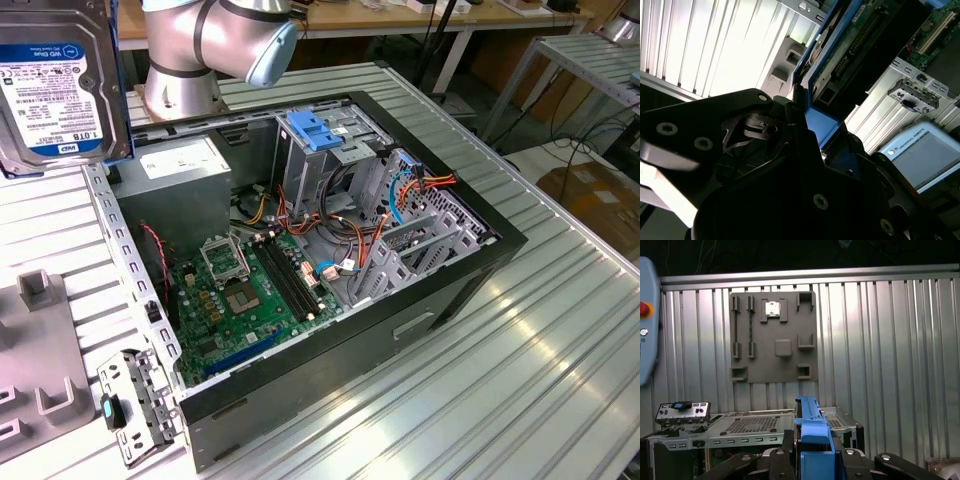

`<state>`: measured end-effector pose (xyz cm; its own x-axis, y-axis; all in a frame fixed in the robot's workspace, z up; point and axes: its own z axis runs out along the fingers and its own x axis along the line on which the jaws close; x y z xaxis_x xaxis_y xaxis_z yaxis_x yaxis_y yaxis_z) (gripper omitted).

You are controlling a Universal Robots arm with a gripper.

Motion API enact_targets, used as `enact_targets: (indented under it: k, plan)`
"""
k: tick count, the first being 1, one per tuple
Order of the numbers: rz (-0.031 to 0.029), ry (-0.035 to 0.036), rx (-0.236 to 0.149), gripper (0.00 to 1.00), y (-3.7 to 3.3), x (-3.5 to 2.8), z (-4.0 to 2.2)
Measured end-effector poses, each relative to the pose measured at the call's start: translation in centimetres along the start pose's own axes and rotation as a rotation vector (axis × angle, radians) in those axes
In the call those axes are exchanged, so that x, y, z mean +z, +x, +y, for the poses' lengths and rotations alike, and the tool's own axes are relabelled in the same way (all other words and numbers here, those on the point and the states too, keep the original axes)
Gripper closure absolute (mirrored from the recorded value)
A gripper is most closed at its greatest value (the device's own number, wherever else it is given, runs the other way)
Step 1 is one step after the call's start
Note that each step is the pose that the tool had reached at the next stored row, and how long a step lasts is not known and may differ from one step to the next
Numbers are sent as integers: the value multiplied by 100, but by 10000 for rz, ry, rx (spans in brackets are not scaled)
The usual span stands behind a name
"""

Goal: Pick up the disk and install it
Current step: 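Pick up the disk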

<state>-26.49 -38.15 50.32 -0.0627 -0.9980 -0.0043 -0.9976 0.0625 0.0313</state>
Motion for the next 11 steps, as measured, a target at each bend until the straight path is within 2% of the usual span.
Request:
enact_targets:
  k: [11]
  plan:
    - [-1, 0, 57, 63, 24, -2, -70]
